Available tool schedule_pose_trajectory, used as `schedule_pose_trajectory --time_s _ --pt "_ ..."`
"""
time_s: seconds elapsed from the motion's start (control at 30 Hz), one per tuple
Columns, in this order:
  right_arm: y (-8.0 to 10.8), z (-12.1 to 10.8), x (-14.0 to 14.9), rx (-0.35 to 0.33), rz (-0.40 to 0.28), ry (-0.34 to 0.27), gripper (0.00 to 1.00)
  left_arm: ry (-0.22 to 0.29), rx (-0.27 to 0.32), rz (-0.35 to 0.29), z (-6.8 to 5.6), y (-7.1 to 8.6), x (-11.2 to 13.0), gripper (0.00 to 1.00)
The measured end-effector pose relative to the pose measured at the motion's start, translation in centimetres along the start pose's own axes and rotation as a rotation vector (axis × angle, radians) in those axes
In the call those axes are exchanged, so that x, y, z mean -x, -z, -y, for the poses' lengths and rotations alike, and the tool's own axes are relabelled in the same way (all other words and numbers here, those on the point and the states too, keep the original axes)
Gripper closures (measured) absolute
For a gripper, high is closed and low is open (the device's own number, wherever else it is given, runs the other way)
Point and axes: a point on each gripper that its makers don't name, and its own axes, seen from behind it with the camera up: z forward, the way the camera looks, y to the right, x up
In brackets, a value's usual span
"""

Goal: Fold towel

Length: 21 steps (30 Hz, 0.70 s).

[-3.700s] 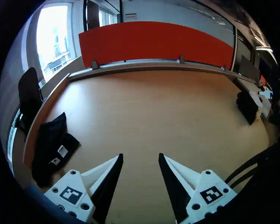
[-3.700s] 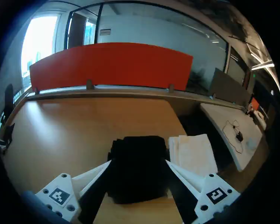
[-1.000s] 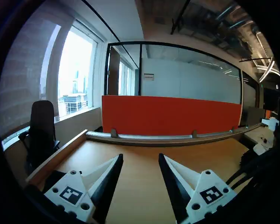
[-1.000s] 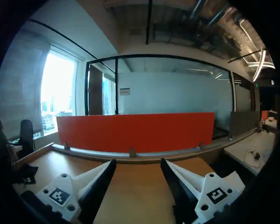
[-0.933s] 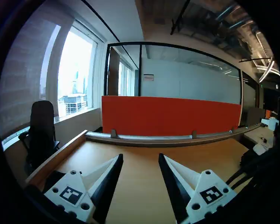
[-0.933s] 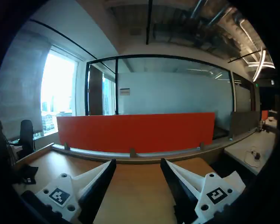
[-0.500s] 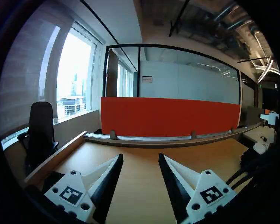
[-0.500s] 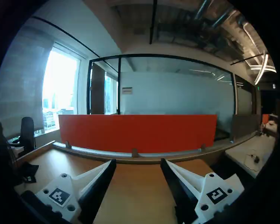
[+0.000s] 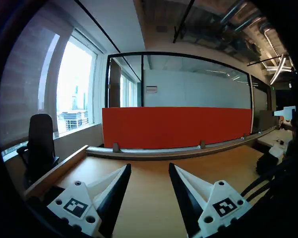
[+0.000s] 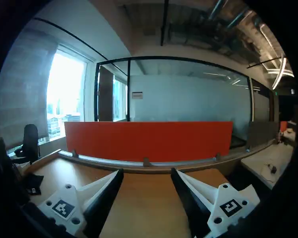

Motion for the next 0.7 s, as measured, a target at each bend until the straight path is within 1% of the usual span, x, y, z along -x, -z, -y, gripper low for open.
schedule_pose_trajectory --time_s 0.13,0.3,0.5,0.7 --pt "0.1 0.3 -0.2 0.003 -0.002 0.005 0.08 -0.014 0.006 -0.017 -0.1 -0.1 0.7 0.31" --pt "0.1 0.6 0.1 0.007 -0.005 0.004 0.09 -0.035 -0.001 -0.032 0.4 -0.2 2.0 0.31" --pt "0.1 1.6 1.3 -0.004 0.005 0.004 0.08 -0.056 -0.018 -0.050 1.0 -0.4 3.8 0.31" --pt "0.1 2.2 2.9 -0.006 0.011 0.011 0.09 -0.066 -0.023 -0.062 1.2 -0.3 5.6 0.31"
